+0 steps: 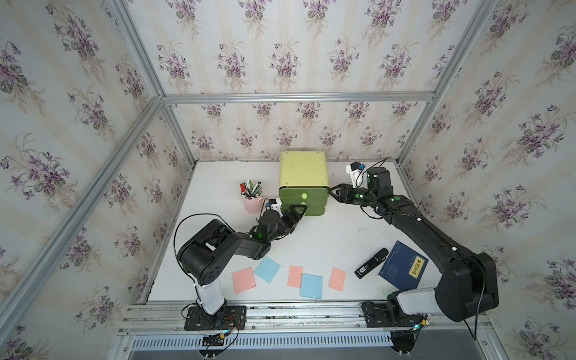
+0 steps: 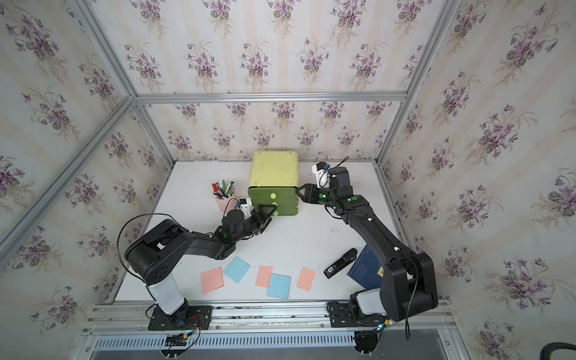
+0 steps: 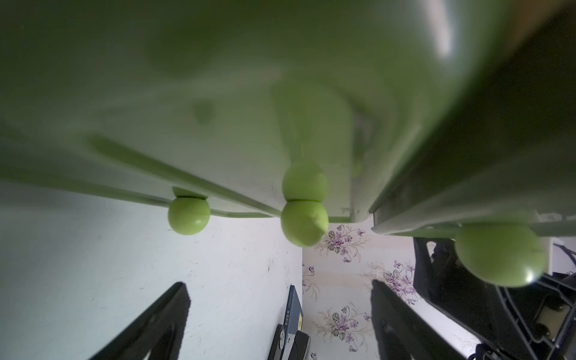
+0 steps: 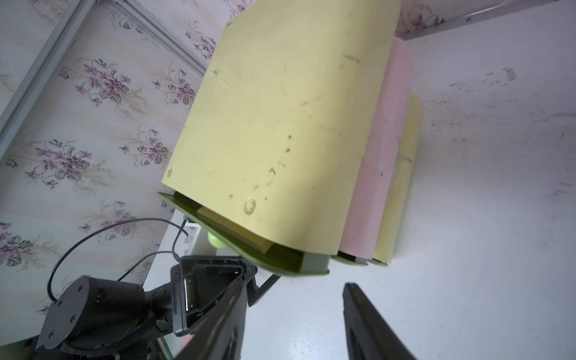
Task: Please put the sticky notes in the drawer by color
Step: Open the drawer in the storage box.
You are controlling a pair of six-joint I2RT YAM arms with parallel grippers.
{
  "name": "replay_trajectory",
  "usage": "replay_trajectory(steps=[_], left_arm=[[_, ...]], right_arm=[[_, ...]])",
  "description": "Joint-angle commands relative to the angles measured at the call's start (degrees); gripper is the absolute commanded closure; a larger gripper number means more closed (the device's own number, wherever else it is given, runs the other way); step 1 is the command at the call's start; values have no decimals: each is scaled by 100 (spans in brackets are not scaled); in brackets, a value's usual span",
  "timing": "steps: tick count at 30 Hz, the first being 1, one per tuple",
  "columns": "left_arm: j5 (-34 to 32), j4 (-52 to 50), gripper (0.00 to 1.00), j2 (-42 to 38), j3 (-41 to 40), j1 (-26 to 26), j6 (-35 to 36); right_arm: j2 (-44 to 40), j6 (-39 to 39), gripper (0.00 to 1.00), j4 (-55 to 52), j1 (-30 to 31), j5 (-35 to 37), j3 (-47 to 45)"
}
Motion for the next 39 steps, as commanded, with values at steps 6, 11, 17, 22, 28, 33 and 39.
replay_trajectory(steps=[6,11,17,22,28,33,39], left_arm=[[-604,883,16,513,122,-143,-397],[-712,1029,18,590,101,-227,-433],[-1164,985,19,269,-150,-471,-402],[-1310,485,19,-199,-237,-508,-253],[-1471,-192,19,-750,-237,-508,48],[-1513,-258,19,-921,-307,-455,116],[-1517,-415,19,-868,-300,-473,59]], right_arm=[[192,-322,53,266,6,186,229],[501,-373,54,221,6,457,491],[580,-372,55,255,30,716,527],[338,-325,55,452,76,735,584],[943,-337,51,77,41,617,1561],[1686,-208,43,-118,41,652,2295],[2311,-145,41,-361,41,668,2902]])
